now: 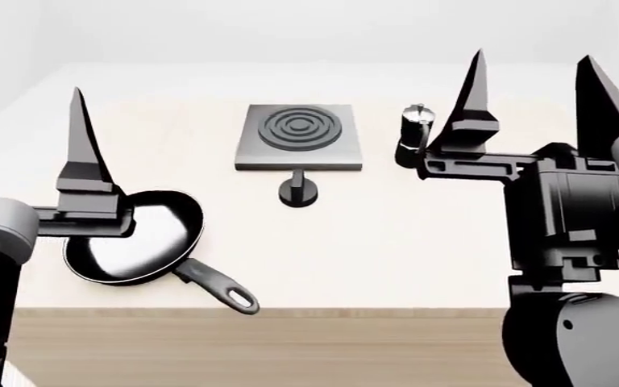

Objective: Turn on the stove and put the moka pot on it.

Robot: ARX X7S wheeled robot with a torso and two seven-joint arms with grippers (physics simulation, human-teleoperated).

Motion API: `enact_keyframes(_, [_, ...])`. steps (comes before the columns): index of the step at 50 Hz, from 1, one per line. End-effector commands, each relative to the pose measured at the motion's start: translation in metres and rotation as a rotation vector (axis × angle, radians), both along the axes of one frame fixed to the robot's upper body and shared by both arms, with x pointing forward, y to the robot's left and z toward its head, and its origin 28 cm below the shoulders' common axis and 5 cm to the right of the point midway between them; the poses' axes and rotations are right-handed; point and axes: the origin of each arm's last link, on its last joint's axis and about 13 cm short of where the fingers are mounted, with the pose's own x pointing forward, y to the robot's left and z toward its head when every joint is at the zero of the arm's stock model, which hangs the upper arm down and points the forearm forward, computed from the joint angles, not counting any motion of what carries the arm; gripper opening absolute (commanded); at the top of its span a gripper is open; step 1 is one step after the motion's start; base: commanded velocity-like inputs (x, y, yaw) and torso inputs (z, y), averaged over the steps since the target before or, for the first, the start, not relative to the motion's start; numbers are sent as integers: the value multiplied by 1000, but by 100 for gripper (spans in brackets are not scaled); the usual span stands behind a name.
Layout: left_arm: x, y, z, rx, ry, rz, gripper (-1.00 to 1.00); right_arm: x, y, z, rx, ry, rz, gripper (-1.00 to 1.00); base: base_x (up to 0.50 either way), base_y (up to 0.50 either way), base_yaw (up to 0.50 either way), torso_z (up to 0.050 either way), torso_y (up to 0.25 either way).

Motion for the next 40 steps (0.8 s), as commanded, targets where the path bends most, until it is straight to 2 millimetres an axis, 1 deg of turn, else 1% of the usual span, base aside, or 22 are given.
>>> enact_keyframes(1, [0, 0, 1, -2, 2, -3, 100, 0, 0, -4, 5, 11, 8, 100, 0, 0, 0, 0, 0])
enact_keyframes(3, [0, 0, 1, -2, 1, -2, 100, 1, 0, -4, 9, 12, 10, 100, 0, 0, 0, 0, 0])
enact_keyframes(6, [0, -1, 2, 2, 3, -5, 100, 1, 0, 3, 9, 15, 12, 100, 0, 0, 0, 0, 0])
enact_keyframes(7, [0, -1, 1, 1, 3, -5, 100, 1, 0, -1, 7, 16, 11, 100, 66, 0, 0, 0, 0])
enact_keyframes(10, [0, -1, 2, 0, 4, -4, 100, 1, 1, -1, 3, 15, 12, 100, 172, 0, 0, 0, 0])
enact_keyframes(13, [0, -1, 2, 1, 5, -4, 100, 0, 1, 3, 0, 12, 14, 100, 306, 0, 0, 0, 0])
enact_keyframes(14, [0, -1, 3, 0, 5, -4, 100, 0, 1, -2, 0, 12, 13, 100, 328, 0, 0, 0, 0])
enact_keyframes(17, [0, -1, 2, 0, 5, -5, 100, 0, 1, 3, 0, 11, 13, 100, 335, 0, 0, 0, 0])
enact_keyframes(19, [1, -1, 2, 1, 6, -4, 100, 0, 1, -3, -3, 11, 15, 100, 354, 0, 0, 0, 0])
enact_keyframes(21, [0, -1, 2, 2, 6, -2, 100, 0, 1, 2, -3, 10, 15, 100, 355, 0, 0, 0, 0])
enact_keyframes(25, [-1, -1, 2, 4, 3, -4, 100, 0, 1, 3, 0, 9, 15, 100, 354, 0, 0, 0, 0])
enact_keyframes(27, [-1, -1, 2, 4, 3, -3, 100, 0, 2, -2, 0, 8, 16, 100, 355, 0, 0, 0, 0])
enact_keyframes(28, [0, -1, 2, 4, 4, -3, 100, 0, 2, 2, 0, 8, 17, 100, 359, 0, 0, 0, 0])
enact_keyframes(30, [0, -1, 1, 2, 4, -4, 100, 0, 1, 3, 0, 7, 19, 100, 352, 0, 0, 0, 0])
enact_keyframes(33, [0, -1, 1, 4, 7, -6, 100, 0, 1, -3, 2, 6, 17, 100, 355, 0, 0, 0, 0])
enact_keyframes(35, [0, -1, 1, 3, 6, -5, 100, 0, 1, 3, 3, 6, 18, 100, 354, 0, 0, 0, 0])
enact_keyframes(36, [0, -1, 1, 3, 5, -4, 100, -1, 1, -1, 3, 5, 18, 100, 363, 0, 0, 0, 0])
enact_keyframes(40, [0, -1, 2, 4, 6, -3, 100, 0, 1, -2, 5, 3, 20, 100, 352, 0, 0, 0, 0])
